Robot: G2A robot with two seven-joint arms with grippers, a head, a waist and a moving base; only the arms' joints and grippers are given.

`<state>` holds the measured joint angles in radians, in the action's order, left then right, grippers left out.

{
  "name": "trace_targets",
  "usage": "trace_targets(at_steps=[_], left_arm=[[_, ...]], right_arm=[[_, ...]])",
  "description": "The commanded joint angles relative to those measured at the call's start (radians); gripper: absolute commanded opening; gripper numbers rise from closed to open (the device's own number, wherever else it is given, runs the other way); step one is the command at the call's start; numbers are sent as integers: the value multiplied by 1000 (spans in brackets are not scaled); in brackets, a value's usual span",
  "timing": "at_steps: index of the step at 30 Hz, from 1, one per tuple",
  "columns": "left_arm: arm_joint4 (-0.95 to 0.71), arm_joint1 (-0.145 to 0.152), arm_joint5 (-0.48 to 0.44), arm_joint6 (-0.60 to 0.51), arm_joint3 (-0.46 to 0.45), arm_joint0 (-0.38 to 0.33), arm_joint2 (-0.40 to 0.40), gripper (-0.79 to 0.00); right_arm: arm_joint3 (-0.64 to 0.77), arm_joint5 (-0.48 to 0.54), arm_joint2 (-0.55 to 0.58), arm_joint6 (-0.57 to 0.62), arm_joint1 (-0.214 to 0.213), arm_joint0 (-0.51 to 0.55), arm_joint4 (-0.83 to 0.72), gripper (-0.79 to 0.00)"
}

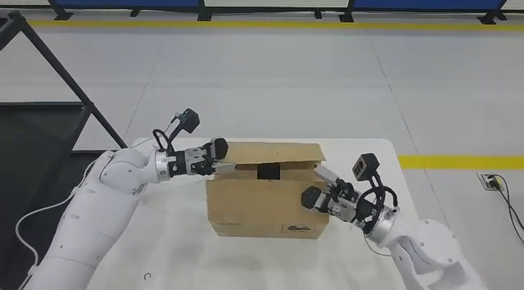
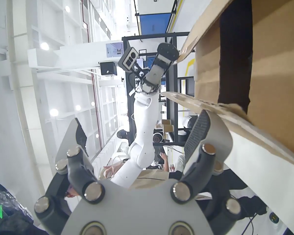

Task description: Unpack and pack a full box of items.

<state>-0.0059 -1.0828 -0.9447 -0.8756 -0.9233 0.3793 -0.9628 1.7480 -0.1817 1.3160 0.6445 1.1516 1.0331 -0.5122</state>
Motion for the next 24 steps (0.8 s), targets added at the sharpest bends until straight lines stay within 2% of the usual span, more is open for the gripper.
trace_targets(at_steps=[1, 9, 12, 17, 24], left_arm=[[-20, 9, 3, -3, -6, 2, 11, 0], [-107, 43, 9, -9, -31, 6, 58, 0], [-133, 54, 9, -9, -38, 5, 72, 0], [-194, 69, 9, -9, -23, 0, 63, 0], [-229, 71, 15, -6, -16, -2, 52, 0]], right_arm=[[-37, -8, -14, -11, 4, -36, -2, 0], [-181, -16, -82, -123, 19, -142, 81, 0], [-213, -24, -78, -79, 19, -155, 63, 0], [-212, -23, -70, -81, 17, -151, 68, 0], [-202, -19, -74, -85, 17, -139, 75, 0]])
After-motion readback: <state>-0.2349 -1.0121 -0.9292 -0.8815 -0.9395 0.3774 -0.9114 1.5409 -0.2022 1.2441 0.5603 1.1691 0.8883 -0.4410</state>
